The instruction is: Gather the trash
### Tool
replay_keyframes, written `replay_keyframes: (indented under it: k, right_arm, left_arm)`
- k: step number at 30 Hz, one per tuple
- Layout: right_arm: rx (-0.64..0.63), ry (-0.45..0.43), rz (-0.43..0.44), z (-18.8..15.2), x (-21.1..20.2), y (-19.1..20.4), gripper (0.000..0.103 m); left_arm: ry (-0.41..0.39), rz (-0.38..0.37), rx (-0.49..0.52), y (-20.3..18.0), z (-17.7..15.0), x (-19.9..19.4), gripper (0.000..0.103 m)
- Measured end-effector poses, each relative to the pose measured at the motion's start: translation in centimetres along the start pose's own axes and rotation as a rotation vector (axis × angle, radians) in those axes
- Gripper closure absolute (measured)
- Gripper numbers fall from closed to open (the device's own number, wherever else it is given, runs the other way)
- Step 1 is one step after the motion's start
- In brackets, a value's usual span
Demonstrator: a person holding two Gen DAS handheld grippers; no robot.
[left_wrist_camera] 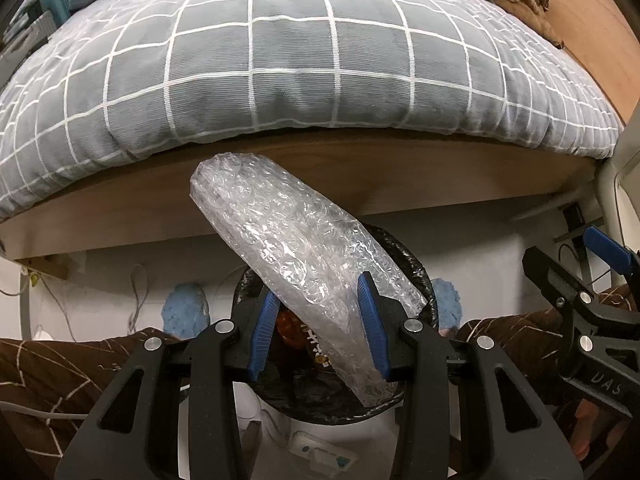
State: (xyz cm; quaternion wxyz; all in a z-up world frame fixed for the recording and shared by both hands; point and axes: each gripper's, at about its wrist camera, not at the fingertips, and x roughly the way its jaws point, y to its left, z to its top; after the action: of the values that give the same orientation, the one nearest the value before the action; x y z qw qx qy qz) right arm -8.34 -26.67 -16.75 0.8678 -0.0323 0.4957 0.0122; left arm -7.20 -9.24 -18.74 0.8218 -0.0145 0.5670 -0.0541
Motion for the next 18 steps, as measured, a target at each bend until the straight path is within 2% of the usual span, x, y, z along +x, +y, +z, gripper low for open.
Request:
replay_keyframes:
  k: [5, 7, 9, 16, 18]
  right_arm:
    - [-0.001, -0.006, -0.012, 0.0, -0.1, 0.2, 0.008]
    - [-0.001, -0.008, -0.012, 0.0, -0.1, 0.3, 0.008]
    - [-0.002, -0.010, -0.015, 0.0, -0.1, 0.4, 0.008]
    - [-0.009, -0.040, -0.018, 0.3, -1.3, 0.8, 0.008]
    - [-0.010, -0.054, -0.014, 0.6, -1.9, 0.9, 0.008]
  left_arm:
    - [-0.007, 0.001, 0.005, 0.2, -0.4, -0.3, 0.059]
    - [-0.007, 0.007, 0.003, 0.2, -0.6, -0.1, 0.054]
    - [-0.015, 0.020, 0.003, 0.4, -0.7, -0.3, 0.044]
    - [-0.055, 0.020, 0.006, 0.9, -0.8, -1.7, 0.026]
    - [-0.072, 0.025, -0.001, 1.2, -0.8, -2.5, 0.018]
